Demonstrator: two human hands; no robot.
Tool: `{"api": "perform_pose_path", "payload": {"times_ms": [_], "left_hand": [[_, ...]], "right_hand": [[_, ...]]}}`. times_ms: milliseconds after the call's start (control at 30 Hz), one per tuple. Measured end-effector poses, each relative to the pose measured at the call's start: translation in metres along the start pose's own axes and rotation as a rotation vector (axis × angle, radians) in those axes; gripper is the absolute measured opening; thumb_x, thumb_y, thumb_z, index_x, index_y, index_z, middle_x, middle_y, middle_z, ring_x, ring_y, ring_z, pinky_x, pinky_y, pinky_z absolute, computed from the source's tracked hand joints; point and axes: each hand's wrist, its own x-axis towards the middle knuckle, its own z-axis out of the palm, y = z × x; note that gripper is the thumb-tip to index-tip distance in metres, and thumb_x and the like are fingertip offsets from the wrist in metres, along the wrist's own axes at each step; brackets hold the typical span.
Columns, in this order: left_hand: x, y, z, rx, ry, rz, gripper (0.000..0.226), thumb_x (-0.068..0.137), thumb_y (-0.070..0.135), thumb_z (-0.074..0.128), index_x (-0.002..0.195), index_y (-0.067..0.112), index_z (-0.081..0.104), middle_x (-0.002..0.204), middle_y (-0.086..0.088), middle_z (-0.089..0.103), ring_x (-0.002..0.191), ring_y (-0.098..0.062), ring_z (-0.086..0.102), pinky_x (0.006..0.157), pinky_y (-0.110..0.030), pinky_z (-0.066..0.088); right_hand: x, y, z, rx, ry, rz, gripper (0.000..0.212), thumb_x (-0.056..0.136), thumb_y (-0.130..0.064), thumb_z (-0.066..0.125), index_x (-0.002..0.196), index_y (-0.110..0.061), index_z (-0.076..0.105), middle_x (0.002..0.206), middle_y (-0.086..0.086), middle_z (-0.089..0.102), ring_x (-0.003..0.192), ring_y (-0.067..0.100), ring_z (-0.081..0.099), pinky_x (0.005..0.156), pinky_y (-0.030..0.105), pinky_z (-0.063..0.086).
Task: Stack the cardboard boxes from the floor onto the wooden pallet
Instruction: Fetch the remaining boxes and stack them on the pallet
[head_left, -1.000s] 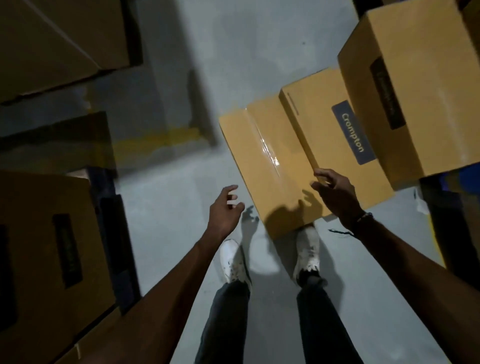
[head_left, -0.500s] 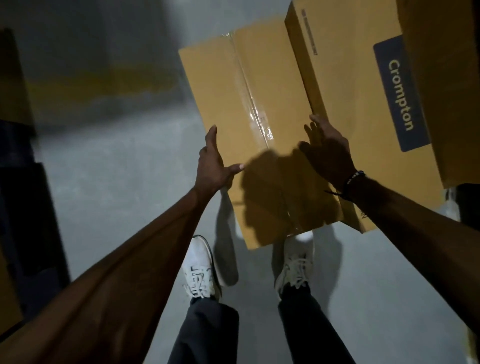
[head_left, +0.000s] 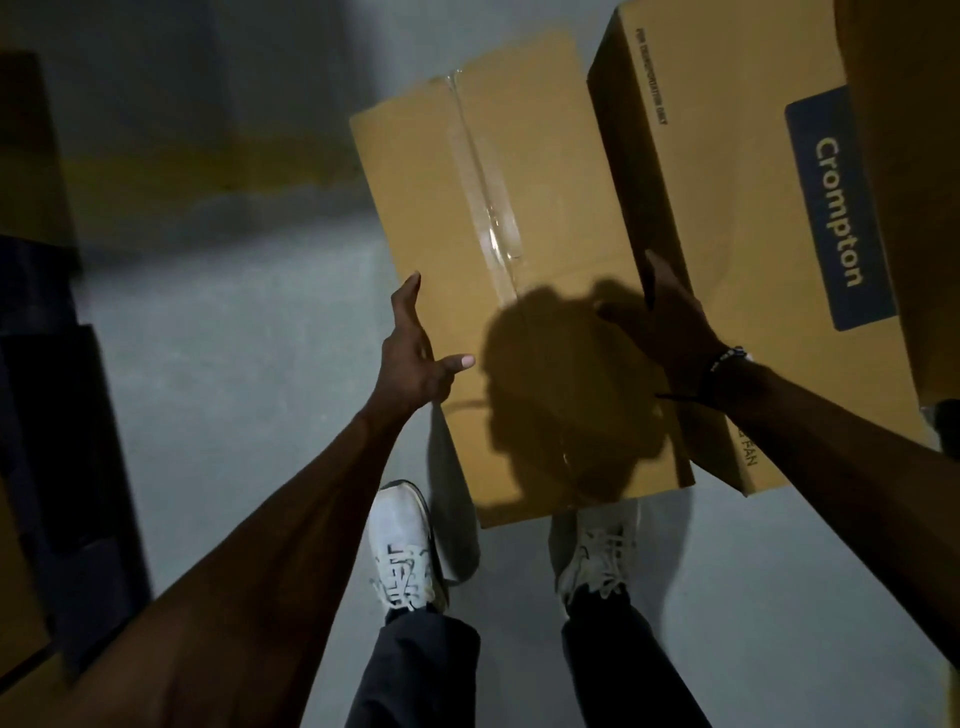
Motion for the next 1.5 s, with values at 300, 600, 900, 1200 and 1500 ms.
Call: {"api": "perform_pose_path", "payload": {"times_ms": [300,600,900,1200,1500], "left_hand": [[0.0,-0.011,-0.013,-0.096,0.018,-0.161,0.114,0.08,0.022,0.091,0.161,0.03,0.012,0.164,0.0,0.034,0.137,-0.026,0.046,0.112,-0.045,0.045],[-0.059,0.053,-0.095,-0.218,0.174,-0.134,0.093,0.091,0.037,0.08,0.157,0.04,0.015,0.137,0.009,0.053,0.12,-0.016,0.059,0.104,-0.048,0.055],[-0.161,0.214,-0.243,-0.247,0.352,-0.064,0.085,0.092,0.036,0.078,0.154,0.026,0.022,0.126,0.016,0.054,0.107,-0.015,0.061,0.093,-0.034,0.049],[-0.337,0.348,-0.352,-0.323,0.589,-0.022,0.065,0.091,0.035,0.079,0.142,0.027,0.04,0.117,0.032,0.053,0.099,0.029,0.049,0.094,-0.019,0.048],[-0.521,0.4,-0.351,-0.502,0.962,-0.084,0.062,0.089,0.039,0.081,0.138,0.032,0.044,0.128,0.019,0.057,0.121,-0.005,0.056,0.087,-0.017,0.044]], "right_hand": [[-0.003,-0.008,0.01,0.166,-0.161,-0.026,0.068,0.089,-0.028,0.077,0.148,-0.018,0.046,0.135,0.003,0.062,0.125,0.023,0.059,0.108,0.051,0.049],[-0.067,-0.09,-0.023,0.215,-0.183,-0.115,0.066,0.095,-0.033,0.073,0.151,-0.026,0.039,0.131,-0.013,0.058,0.116,-0.008,0.056,0.097,0.019,0.049],[-0.19,-0.269,-0.121,0.16,-0.054,-0.212,0.087,0.086,-0.061,0.071,0.158,-0.046,0.025,0.165,-0.008,0.033,0.148,0.024,0.034,0.115,0.046,0.035],[-0.351,-0.434,-0.209,0.083,-0.036,-0.522,0.071,0.091,-0.049,0.071,0.153,-0.041,0.038,0.15,-0.012,0.052,0.136,0.018,0.049,0.105,0.034,0.038],[-0.488,-0.503,-0.223,0.007,-0.237,-0.792,0.074,0.085,-0.06,0.067,0.149,-0.042,0.036,0.136,-0.017,0.052,0.121,0.009,0.051,0.099,0.032,0.042]]}}
